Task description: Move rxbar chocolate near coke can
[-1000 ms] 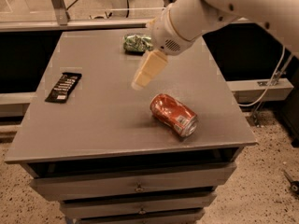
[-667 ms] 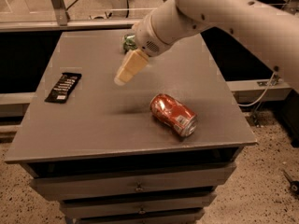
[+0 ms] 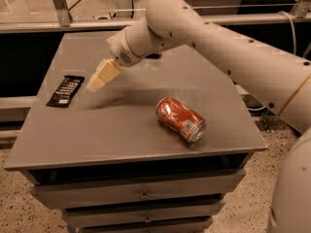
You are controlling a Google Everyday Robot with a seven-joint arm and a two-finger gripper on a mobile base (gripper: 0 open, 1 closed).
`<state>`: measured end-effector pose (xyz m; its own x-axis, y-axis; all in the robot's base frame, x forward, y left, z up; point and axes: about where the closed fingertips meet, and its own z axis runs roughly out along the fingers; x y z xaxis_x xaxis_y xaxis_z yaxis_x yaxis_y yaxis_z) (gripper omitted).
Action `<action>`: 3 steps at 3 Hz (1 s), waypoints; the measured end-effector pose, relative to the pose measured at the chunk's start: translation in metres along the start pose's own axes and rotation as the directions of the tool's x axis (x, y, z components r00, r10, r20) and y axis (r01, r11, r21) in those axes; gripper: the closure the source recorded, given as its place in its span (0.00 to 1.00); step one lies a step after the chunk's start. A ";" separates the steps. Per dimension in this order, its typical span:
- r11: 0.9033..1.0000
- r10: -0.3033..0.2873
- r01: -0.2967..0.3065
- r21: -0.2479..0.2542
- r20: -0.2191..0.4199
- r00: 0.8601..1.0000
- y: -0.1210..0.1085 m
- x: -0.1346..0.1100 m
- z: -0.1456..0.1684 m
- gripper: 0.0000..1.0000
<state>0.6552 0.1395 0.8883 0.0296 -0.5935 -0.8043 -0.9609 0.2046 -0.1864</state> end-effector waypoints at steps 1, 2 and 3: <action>0.998 0.000 0.004 -0.064 0.052 0.999 0.014 -0.013 0.034 0.00; 0.993 0.005 0.004 -0.122 0.077 0.997 0.026 -0.018 0.066 0.00; 0.986 -0.004 0.019 -0.167 0.091 0.996 0.038 -0.026 0.085 0.00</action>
Offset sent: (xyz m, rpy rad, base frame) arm -0.0078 0.0999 -0.0469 0.0987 0.0948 0.1655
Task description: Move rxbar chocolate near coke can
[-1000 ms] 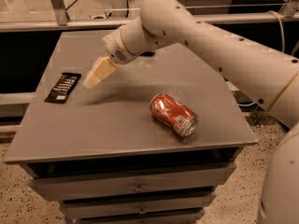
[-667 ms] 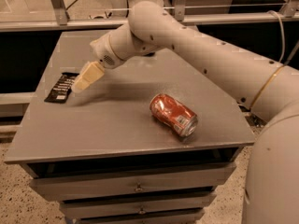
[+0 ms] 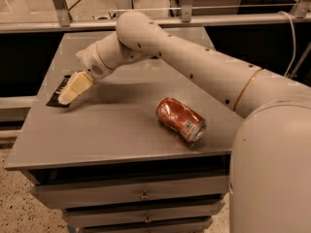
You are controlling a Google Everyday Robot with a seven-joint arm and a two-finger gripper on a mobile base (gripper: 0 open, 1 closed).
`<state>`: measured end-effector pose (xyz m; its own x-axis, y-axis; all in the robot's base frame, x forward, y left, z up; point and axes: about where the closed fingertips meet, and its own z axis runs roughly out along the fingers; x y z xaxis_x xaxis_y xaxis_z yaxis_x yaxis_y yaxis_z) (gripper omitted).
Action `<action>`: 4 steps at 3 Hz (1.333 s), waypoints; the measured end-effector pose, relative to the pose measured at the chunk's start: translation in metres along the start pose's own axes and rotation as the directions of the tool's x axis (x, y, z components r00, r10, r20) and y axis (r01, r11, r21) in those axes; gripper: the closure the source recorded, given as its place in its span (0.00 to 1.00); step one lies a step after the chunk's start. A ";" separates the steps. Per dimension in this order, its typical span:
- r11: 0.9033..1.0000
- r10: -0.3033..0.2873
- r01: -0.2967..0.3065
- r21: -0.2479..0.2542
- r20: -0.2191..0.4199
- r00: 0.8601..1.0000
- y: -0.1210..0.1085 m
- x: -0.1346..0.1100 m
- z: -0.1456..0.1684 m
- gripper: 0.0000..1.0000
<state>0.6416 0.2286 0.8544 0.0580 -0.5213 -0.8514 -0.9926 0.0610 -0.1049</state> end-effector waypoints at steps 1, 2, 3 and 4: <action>0.999 0.004 -0.005 -0.033 -0.006 1.000 0.009 0.001 0.015 0.00; 0.999 0.001 -0.002 -0.043 -0.021 1.000 0.016 0.005 0.022 0.18; 0.999 0.006 -0.007 -0.037 -0.036 0.999 0.018 0.010 0.022 0.49; 0.999 0.010 -0.011 -0.031 -0.043 0.999 0.019 0.012 0.020 0.72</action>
Offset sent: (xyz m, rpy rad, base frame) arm -0.0173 0.0180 -0.0241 -0.0417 0.0251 0.0354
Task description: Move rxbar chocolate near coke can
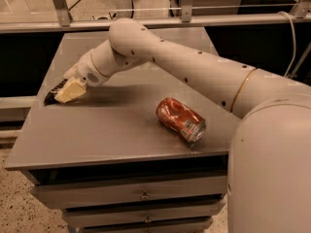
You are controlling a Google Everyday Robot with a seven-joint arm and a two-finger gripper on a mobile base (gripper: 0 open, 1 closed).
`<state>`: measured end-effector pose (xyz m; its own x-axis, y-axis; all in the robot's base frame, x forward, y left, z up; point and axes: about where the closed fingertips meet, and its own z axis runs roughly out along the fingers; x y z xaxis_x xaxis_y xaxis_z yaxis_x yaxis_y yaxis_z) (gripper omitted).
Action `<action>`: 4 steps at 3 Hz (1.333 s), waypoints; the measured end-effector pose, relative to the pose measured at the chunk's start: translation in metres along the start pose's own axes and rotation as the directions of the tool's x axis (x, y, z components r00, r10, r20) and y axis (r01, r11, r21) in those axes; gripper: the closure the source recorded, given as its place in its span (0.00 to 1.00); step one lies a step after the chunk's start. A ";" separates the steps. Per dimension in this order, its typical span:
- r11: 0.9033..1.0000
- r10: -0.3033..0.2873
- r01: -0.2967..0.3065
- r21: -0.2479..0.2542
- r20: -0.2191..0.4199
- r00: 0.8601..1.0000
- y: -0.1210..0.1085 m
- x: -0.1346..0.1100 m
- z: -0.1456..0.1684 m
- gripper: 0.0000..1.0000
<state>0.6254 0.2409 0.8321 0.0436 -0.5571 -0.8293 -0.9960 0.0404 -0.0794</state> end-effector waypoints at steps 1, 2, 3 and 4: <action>0.999 -0.024 0.024 0.030 -0.026 0.999 -0.005 0.000 -0.021 0.95; 0.994 -0.047 0.058 0.096 -0.113 0.993 -0.018 0.014 -0.080 1.00; 0.989 -0.048 0.073 0.127 -0.185 0.982 -0.024 0.029 -0.120 1.00; 0.987 -0.036 0.076 0.145 -0.259 0.965 -0.023 0.047 -0.155 1.00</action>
Offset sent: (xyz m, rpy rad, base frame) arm 0.0210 -0.1187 0.0563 -0.1617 -0.1475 -0.1026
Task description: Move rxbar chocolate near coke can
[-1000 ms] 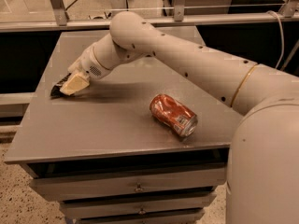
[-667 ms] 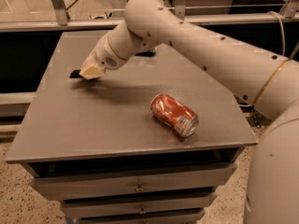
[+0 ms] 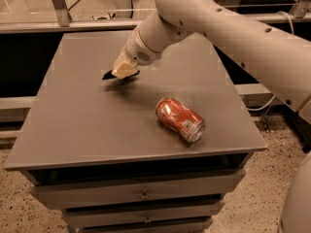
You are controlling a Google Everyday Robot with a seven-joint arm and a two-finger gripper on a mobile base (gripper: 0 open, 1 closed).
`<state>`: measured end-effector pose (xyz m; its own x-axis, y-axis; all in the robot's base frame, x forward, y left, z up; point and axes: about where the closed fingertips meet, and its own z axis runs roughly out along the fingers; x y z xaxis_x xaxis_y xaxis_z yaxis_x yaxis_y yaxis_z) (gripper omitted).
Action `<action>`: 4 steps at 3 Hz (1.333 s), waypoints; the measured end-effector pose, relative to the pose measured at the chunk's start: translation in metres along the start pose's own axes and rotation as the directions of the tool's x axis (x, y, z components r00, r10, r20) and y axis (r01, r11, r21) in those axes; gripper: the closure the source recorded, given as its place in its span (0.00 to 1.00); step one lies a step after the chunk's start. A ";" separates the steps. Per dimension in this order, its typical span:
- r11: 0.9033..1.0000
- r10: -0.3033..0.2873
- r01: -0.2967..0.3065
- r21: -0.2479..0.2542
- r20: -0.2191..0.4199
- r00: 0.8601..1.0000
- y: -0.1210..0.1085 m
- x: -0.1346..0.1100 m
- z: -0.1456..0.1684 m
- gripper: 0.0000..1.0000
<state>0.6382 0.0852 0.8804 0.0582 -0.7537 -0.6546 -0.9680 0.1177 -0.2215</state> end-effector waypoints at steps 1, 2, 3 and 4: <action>1.000 0.008 -0.008 0.001 -0.089 0.996 0.004 0.016 -0.027 1.00; 0.999 0.026 -0.029 -0.014 -0.174 0.984 0.015 0.023 -0.052 1.00; 0.997 0.064 -0.075 -0.034 -0.252 0.966 0.039 0.025 -0.076 1.00; 0.992 0.100 -0.117 -0.042 -0.286 0.953 0.056 0.030 -0.083 1.00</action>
Offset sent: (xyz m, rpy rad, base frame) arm -0.0513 -0.0791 0.0374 -0.2699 0.1060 -0.0823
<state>0.5653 0.0155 0.9087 -0.1115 -0.8914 -0.4394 -0.9777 0.1777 -0.1123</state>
